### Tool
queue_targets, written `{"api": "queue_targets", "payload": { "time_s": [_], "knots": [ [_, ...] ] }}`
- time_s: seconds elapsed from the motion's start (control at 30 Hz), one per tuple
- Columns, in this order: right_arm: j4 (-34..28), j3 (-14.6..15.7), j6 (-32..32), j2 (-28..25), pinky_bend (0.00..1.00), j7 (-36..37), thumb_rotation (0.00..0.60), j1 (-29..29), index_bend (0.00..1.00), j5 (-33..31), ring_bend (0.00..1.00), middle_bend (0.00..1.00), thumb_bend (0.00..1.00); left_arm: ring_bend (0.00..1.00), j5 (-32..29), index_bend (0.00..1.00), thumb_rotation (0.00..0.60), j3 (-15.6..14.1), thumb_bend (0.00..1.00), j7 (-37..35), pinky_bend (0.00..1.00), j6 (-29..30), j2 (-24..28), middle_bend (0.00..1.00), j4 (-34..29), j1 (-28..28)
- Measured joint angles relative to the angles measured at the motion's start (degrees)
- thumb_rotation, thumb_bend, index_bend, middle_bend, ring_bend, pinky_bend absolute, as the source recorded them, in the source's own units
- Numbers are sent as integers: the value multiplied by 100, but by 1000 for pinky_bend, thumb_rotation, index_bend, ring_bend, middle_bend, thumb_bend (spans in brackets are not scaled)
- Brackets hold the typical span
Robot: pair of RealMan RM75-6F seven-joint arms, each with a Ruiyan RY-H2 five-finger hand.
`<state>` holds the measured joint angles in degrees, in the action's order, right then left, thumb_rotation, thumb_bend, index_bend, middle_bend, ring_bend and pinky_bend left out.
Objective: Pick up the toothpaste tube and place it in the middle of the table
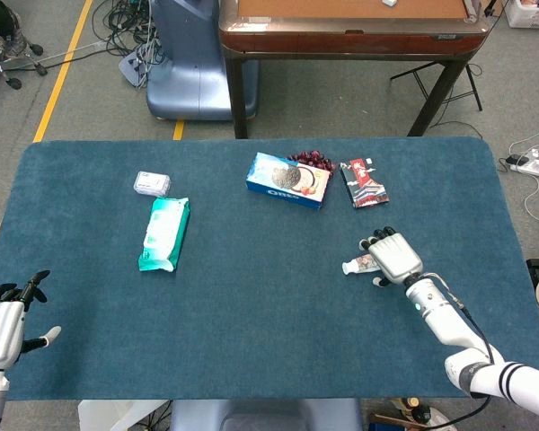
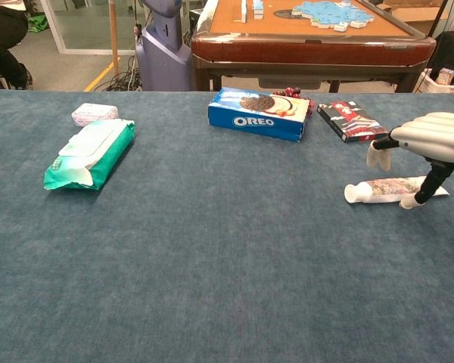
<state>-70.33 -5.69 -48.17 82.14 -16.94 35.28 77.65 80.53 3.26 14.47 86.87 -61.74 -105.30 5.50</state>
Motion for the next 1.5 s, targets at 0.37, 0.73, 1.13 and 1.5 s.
{"api": "queue_targets", "payload": {
  "time_s": [0.37, 0.73, 1.13, 1.5],
  "knots": [
    [621, 75, 14, 424, 200, 472, 600, 163, 333, 131, 232, 390, 226, 381, -18, 163, 600, 33, 91, 21, 190, -50, -19, 442, -3, 11],
    [976, 141, 29, 599, 200, 778, 600, 252, 350, 220, 242, 404, 305, 381, -39, 163, 600, 58, 91, 48, 190, -105, -60, 441, 9, 36],
    [1163, 257, 44, 670, 223, 945, 600, 228, 414, 258, 280, 428, 364, 379, -102, 163, 600, 56, 91, 65, 183, -169, -69, 430, 5, 37],
    [1169, 292, 66, 646, 284, 933, 600, 263, 543, 293, 392, 509, 537, 378, -92, 163, 600, 63, 92, 56, 183, -191, -91, 428, 8, 50]
  ]
}}
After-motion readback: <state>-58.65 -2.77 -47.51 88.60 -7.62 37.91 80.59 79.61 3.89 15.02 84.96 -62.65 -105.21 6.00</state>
